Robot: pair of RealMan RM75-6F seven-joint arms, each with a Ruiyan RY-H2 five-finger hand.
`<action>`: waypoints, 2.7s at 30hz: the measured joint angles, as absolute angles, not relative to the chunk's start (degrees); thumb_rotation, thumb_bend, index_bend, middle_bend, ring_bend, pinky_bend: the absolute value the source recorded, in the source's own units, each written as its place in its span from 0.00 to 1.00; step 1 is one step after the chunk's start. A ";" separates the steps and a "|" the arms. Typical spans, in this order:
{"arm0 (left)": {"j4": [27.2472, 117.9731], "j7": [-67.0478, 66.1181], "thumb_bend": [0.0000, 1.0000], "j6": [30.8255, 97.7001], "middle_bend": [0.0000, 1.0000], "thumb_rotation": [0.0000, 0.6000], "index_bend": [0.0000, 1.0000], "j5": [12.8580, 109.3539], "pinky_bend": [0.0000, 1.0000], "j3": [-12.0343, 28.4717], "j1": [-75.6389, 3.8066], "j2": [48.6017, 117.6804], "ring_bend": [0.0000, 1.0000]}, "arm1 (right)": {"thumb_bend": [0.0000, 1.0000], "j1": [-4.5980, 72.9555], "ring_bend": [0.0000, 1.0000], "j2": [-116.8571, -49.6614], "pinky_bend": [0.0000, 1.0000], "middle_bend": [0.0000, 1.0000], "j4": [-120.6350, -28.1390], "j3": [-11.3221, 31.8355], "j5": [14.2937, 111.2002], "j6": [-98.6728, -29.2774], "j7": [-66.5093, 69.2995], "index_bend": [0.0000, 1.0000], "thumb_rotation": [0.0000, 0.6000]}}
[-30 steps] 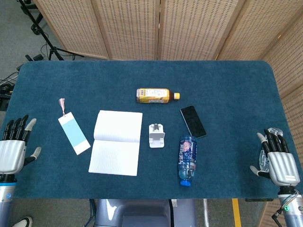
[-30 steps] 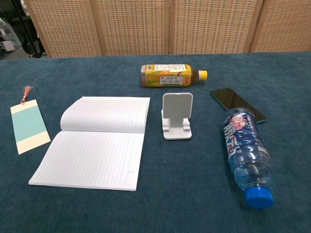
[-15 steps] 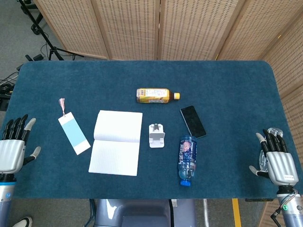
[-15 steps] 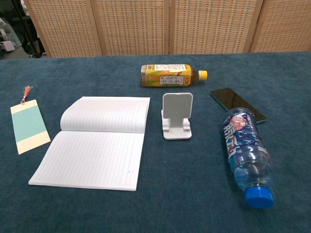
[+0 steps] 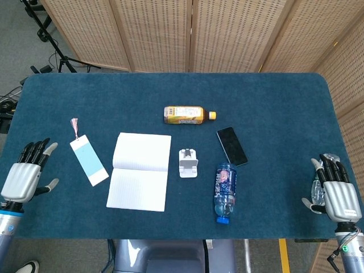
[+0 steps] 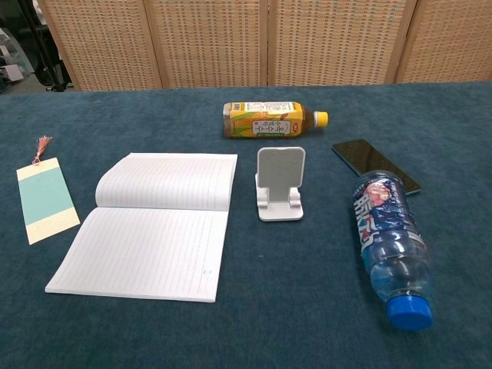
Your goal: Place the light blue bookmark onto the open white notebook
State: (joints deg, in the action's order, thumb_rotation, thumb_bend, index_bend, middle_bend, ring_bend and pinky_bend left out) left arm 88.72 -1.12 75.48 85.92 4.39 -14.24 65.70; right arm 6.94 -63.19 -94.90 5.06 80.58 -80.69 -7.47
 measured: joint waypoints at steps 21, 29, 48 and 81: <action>85.50 6.59 0.26 56.66 0.00 1.00 0.22 87.86 0.00 1.85 -25.87 58.81 0.00 | 0.00 7.02 0.00 -64.01 0.00 0.00 -94.20 5.05 81.21 -81.20 -7.70 0.00 1.00; 82.28 5.98 0.26 53.90 0.00 1.00 0.23 89.38 0.00 0.88 -28.55 59.17 0.00 | 0.00 6.93 0.00 -64.18 0.00 0.00 -93.75 5.26 81.27 -81.63 -7.18 0.00 1.00; 68.37 8.59 0.26 57.20 0.00 1.00 0.24 100.01 0.00 -2.97 -33.08 64.65 0.00 | 0.00 7.30 0.00 -65.34 0.00 0.00 -92.69 5.76 79.73 -80.96 -8.79 0.00 1.00; 52.53 21.92 0.27 58.60 0.00 1.00 0.24 106.26 0.00 -10.41 -40.42 73.53 0.00 | 0.00 8.94 0.00 -67.98 0.00 0.00 -90.71 7.51 73.81 -78.25 -13.94 0.00 1.00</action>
State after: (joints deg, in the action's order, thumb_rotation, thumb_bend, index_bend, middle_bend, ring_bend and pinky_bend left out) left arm 52.53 21.92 58.60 106.26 -10.41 -40.42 73.53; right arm 8.94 -67.98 -90.71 7.51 73.81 -78.25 -13.94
